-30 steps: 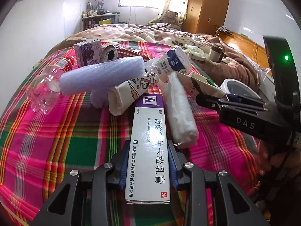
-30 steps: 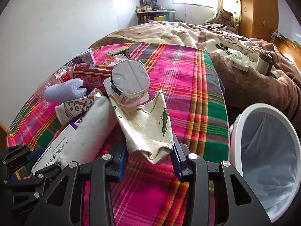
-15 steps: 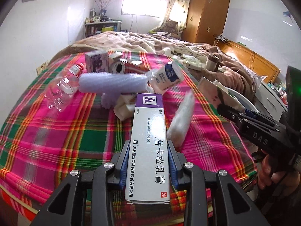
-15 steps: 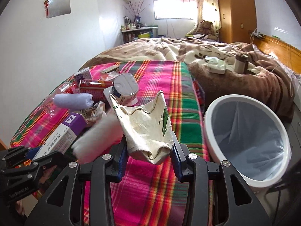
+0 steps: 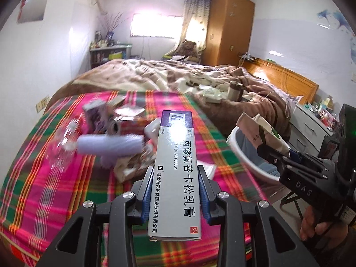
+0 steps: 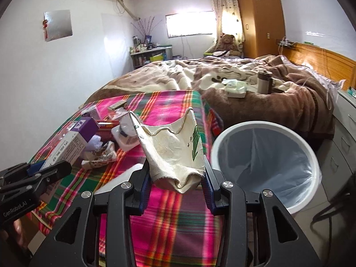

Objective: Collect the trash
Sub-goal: 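Carry the box and bag in both tools over the white trash bin, then open both tools to drop the box and bag into the bin, then grasp the white folded towel on the bed with the right tool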

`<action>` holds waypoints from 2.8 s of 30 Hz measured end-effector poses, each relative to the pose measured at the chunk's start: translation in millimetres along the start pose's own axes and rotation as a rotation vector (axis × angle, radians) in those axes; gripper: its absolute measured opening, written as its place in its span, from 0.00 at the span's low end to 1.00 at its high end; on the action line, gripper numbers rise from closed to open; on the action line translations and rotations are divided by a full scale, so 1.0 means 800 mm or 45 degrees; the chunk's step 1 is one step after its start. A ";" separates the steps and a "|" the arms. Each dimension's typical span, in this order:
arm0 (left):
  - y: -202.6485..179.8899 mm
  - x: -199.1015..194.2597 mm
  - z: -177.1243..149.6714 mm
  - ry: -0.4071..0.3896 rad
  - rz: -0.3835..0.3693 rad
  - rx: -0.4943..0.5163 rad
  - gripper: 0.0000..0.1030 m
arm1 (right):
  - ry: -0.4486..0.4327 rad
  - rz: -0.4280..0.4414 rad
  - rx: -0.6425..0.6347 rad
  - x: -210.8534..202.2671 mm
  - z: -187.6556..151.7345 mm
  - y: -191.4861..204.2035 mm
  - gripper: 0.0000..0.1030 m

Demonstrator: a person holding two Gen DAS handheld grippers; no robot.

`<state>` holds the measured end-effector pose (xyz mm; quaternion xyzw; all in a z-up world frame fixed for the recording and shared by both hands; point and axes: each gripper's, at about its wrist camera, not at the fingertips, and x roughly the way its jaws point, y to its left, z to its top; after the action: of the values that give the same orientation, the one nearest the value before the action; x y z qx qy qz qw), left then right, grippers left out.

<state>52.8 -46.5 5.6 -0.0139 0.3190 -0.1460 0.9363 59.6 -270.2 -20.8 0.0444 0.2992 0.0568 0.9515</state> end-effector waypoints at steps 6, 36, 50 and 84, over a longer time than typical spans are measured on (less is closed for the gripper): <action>-0.041 0.013 0.024 -0.035 -0.045 0.074 0.35 | -0.045 -0.099 0.058 -0.010 0.008 -0.035 0.40; -0.208 0.156 0.054 0.162 -0.278 0.284 0.35 | 0.231 -0.333 0.212 0.028 -0.016 -0.162 0.41; -0.193 0.135 0.060 0.120 -0.285 0.252 0.56 | 0.196 -0.332 0.230 0.022 -0.009 -0.160 0.69; 0.076 0.047 0.040 -0.005 0.060 0.000 0.58 | 0.222 0.049 0.003 0.046 -0.018 0.048 0.69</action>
<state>116.6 -1.2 1.7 -0.0068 0.3173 -0.1237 0.9402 78.3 -226.5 -48.6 0.0462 0.3802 0.0782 0.9204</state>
